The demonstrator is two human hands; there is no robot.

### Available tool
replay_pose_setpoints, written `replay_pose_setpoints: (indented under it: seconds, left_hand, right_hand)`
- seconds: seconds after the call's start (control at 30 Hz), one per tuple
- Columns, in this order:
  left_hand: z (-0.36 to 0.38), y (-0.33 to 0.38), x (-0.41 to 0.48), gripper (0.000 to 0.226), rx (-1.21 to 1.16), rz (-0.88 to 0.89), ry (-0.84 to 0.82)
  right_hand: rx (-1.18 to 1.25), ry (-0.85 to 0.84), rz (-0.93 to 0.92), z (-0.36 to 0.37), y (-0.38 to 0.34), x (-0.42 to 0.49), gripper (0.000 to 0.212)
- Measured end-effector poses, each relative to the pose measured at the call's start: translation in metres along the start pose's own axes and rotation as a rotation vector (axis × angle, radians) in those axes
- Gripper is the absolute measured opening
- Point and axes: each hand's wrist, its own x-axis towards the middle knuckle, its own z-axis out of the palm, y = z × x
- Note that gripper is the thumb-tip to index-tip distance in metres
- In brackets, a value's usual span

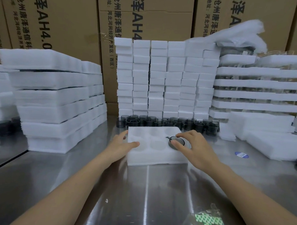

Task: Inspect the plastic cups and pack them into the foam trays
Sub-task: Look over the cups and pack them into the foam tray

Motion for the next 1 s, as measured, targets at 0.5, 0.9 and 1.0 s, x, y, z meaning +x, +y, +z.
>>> replay_pose_setpoints:
  seconds: [0.5, 0.9, 1.0]
  left_hand:
    - [-0.004, -0.016, 0.006, 0.010, -0.003, 0.019, -0.090]
    - [-0.003, -0.023, 0.016, 0.018, 0.019, 0.056, -0.110]
    - [-0.003, -0.025, 0.019, 0.026, 0.026, 0.058, -0.119]
  right_hand:
    - [-0.042, -0.047, 0.005, -0.006, -0.008, 0.001, 0.043]
    - [-0.030, 0.070, -0.035, -0.004, -0.004, -0.003, 0.050]
    - [0.002, 0.031, -0.037, -0.004, -0.004, 0.001, 0.037]
